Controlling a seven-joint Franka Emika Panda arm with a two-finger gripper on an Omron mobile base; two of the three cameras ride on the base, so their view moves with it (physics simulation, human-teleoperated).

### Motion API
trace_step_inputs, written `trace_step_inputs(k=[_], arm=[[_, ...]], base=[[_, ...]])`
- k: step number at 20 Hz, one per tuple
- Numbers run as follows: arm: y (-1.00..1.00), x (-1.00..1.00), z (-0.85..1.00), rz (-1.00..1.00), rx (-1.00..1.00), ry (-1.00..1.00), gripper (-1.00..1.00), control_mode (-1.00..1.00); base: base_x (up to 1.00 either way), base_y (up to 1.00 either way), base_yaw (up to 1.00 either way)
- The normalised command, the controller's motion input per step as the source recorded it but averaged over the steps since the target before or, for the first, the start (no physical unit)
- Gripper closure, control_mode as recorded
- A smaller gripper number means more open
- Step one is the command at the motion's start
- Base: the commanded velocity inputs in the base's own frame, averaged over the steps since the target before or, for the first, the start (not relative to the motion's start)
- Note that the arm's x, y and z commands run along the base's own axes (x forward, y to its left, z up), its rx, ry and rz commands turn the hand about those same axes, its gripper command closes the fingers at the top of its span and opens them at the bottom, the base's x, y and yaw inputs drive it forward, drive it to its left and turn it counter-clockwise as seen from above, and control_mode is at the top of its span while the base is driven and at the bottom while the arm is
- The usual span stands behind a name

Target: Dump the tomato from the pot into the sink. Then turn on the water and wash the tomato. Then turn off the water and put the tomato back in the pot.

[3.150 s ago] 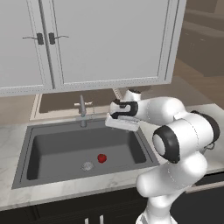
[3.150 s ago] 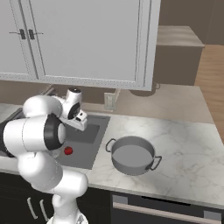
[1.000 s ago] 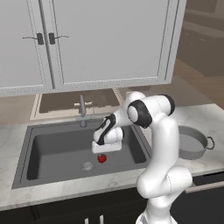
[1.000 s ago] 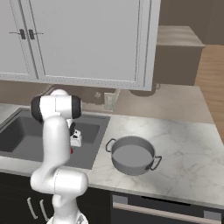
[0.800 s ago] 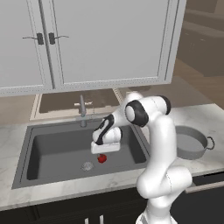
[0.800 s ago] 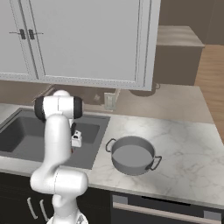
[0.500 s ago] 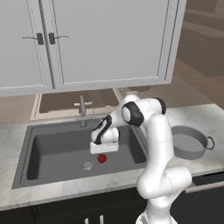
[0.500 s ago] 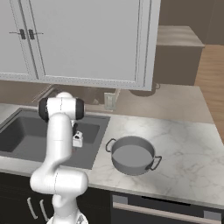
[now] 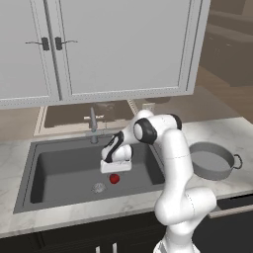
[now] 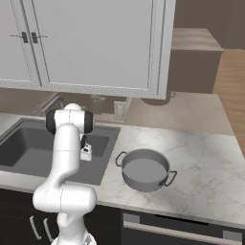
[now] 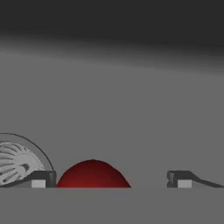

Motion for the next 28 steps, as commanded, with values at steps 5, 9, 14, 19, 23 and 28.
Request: trace_step_inputs(k=[5, 9, 14, 19, 23, 28], arm=[[0.00, -0.24, -0.11, 0.00, -0.02, 0.00, -1.00, -1.00], [0.00, -0.26, -0.01, 0.00, -0.01, 0.00, -1.00, -1.00], [0.00, -0.29, 0.00, 0.00, -0.02, 0.00, -1.00, -1.00], [0.00, -0.11, -0.01, 0.00, -0.04, 0.00, -1.00, -1.00], [0.00, 0.00, -0.09, 0.00, -0.03, 0.00, -1.00, -1.00], [0.00, 0.13, -0.18, 0.00, -0.01, 0.00, -1.00, -1.00]], base=[[0.00, 0.00, 0.00], [0.00, 0.00, 0.00], [0.00, 0.00, 0.00], [0.00, 0.00, 0.00], [0.00, 0.00, 0.00], [0.00, 0.00, 0.00]])
